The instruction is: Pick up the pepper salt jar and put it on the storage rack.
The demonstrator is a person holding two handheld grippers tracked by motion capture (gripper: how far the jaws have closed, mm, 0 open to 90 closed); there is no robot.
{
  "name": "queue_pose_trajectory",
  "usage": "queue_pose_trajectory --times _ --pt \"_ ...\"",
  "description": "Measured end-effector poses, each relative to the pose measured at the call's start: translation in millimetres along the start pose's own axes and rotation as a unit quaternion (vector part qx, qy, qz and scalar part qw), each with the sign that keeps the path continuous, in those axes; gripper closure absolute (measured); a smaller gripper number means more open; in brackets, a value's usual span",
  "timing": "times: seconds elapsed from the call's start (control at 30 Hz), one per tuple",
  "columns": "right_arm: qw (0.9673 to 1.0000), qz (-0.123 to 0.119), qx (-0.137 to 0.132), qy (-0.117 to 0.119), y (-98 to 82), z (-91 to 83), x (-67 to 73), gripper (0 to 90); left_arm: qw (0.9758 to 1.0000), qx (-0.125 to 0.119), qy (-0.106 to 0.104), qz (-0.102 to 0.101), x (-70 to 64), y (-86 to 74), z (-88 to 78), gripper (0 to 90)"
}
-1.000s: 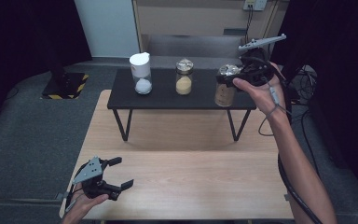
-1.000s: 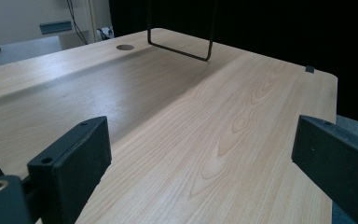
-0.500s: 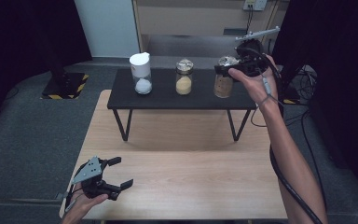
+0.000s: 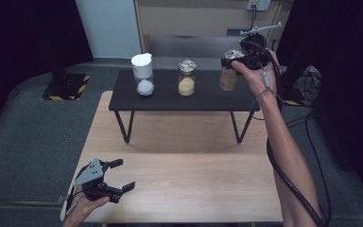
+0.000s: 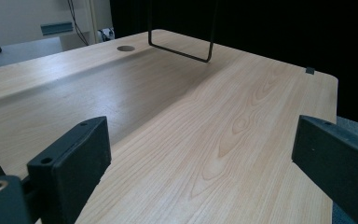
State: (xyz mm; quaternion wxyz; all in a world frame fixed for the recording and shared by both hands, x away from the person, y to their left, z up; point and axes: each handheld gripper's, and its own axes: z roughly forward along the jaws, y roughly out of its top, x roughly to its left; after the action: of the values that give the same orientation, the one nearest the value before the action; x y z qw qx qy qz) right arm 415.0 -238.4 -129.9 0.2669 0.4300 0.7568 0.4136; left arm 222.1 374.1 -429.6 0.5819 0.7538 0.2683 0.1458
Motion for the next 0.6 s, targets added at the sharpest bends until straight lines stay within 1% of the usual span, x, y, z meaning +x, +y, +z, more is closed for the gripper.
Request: queue_pose_trajectory --times 0.23,0.47,0.6 --pt "0.9999 0.006 -0.001 -0.014 -0.8 9.9 -2.3 34.6 1.0000 -0.001 0.000 -0.001 0.2 -0.3 -0.1 3.7" --pt "0.9998 0.011 0.004 -0.017 -3.6 21.2 -4.8 34.6 1.0000 -0.001 0.000 0.000 0.4 -0.4 -0.4 3.7" --pt "0.9997 0.010 0.008 -0.018 -6.6 28.0 -5.7 34.6 1.0000 -0.001 0.001 -0.001 1.0 -0.6 -0.6 3.7"
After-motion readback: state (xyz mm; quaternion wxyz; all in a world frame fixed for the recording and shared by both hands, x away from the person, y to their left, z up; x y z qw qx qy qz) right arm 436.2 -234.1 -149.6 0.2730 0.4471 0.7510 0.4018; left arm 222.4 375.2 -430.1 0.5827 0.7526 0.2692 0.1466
